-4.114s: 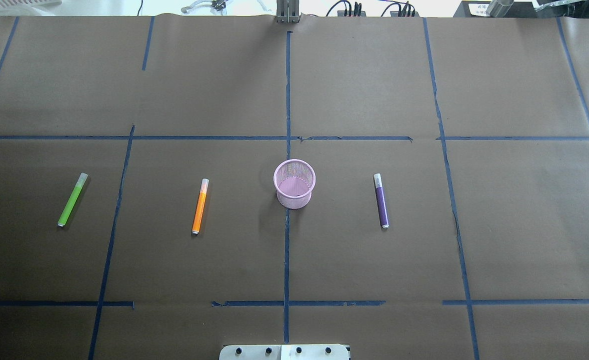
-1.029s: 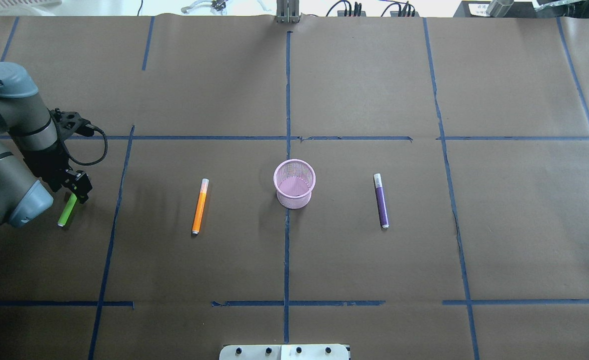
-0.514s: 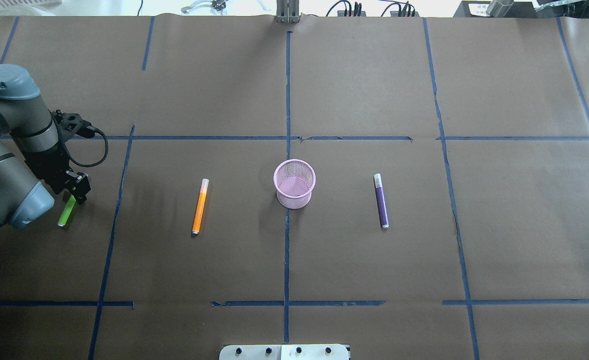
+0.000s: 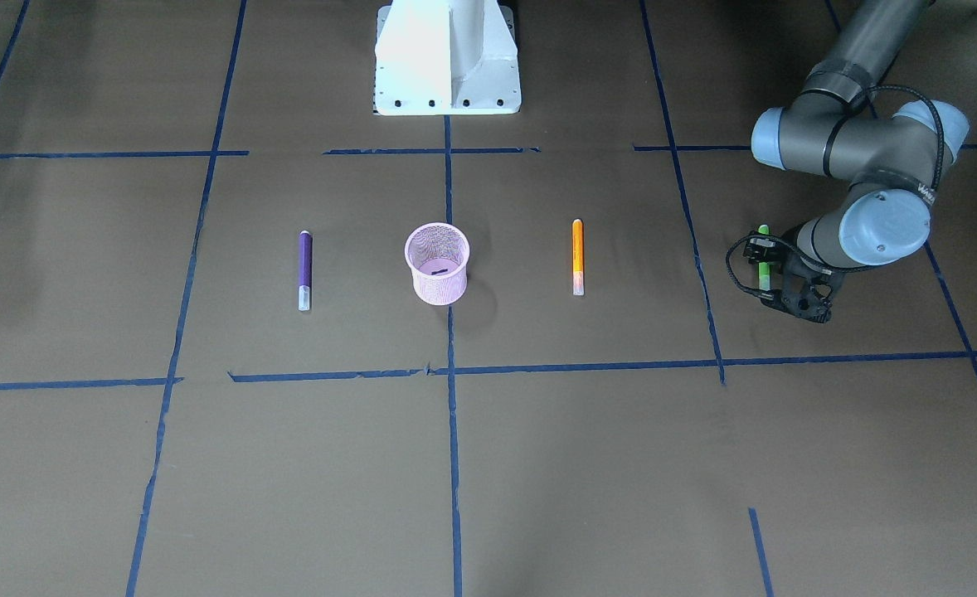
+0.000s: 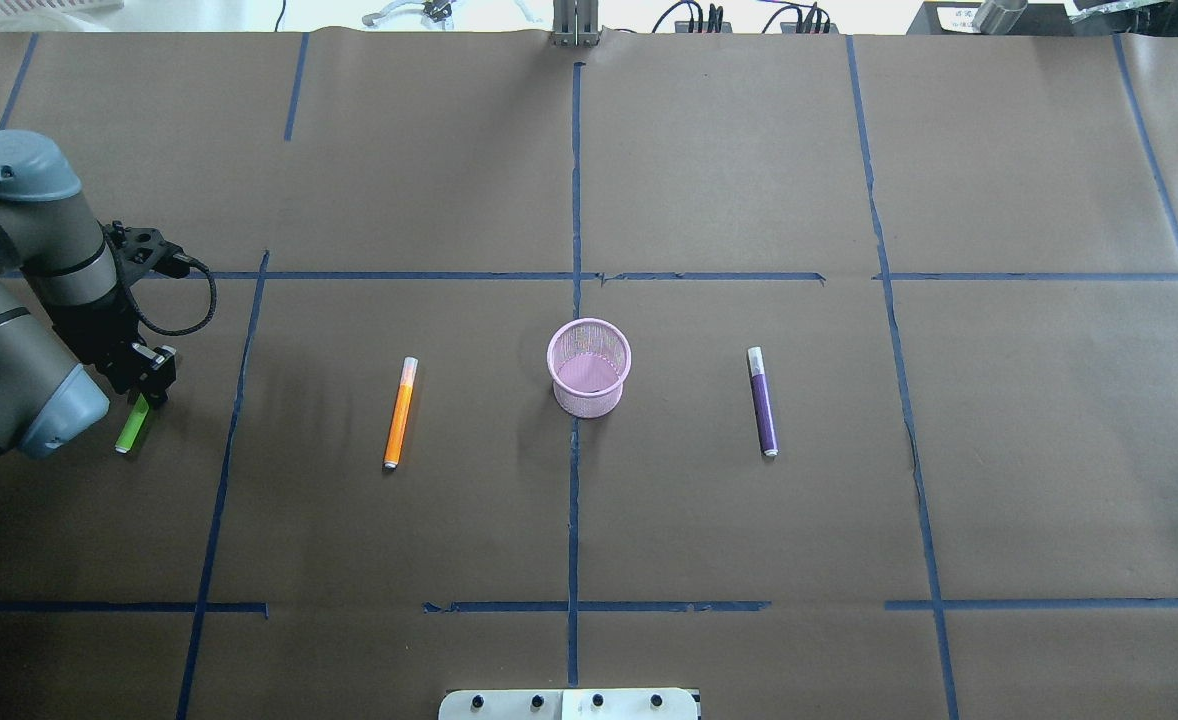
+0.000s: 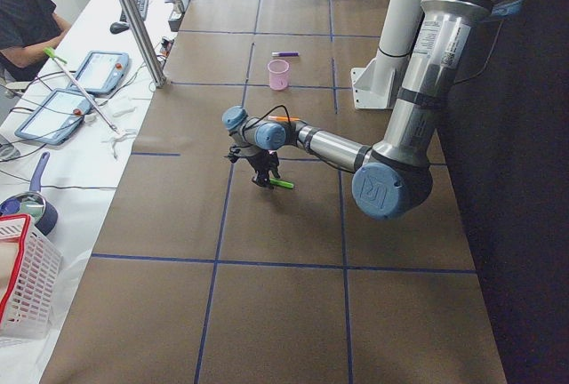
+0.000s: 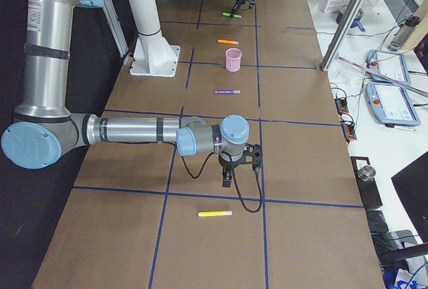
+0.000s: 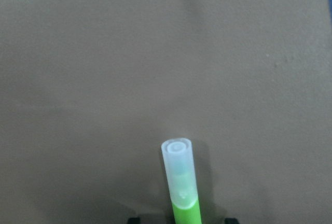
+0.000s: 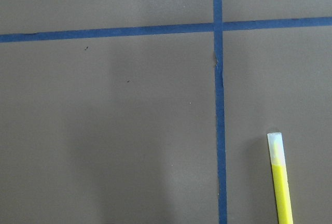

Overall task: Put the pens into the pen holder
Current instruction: 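Close the left gripper on the green highlighter's cap end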

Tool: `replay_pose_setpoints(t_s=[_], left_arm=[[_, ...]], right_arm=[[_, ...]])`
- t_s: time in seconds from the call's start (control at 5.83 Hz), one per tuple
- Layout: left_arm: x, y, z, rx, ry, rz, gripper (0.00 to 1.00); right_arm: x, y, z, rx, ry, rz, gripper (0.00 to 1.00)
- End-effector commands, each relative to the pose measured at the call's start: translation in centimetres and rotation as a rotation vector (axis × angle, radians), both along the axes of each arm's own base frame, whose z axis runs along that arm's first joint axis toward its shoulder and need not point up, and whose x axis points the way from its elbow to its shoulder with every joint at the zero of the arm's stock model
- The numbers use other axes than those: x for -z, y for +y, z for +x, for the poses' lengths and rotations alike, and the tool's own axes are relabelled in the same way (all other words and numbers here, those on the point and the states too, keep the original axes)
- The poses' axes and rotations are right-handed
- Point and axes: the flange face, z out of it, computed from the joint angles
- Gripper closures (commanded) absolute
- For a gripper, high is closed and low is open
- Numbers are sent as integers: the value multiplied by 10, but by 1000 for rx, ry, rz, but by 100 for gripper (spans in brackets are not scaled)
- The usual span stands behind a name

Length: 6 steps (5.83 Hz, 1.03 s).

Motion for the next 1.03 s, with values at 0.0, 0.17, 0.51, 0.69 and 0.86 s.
replay_pose_setpoints(t_s=[0.0, 0.17, 0.51, 0.69, 0.86], left_arm=[[0, 1, 0, 0, 0, 0, 57], [2, 0, 0, 1, 1, 1, 71], [2, 2, -2, 3, -1, -2, 100], [10, 0, 0, 3, 9, 10, 100], [40, -3, 2, 9, 42, 52, 100]], right_arm=[[0, 0, 0, 0, -1, 0, 0], [2, 0, 0, 0, -3, 3, 0], [1, 0, 0, 0, -3, 1, 0], [1, 0, 0, 0, -3, 1, 0], [4, -1, 0, 0, -4, 7, 0]])
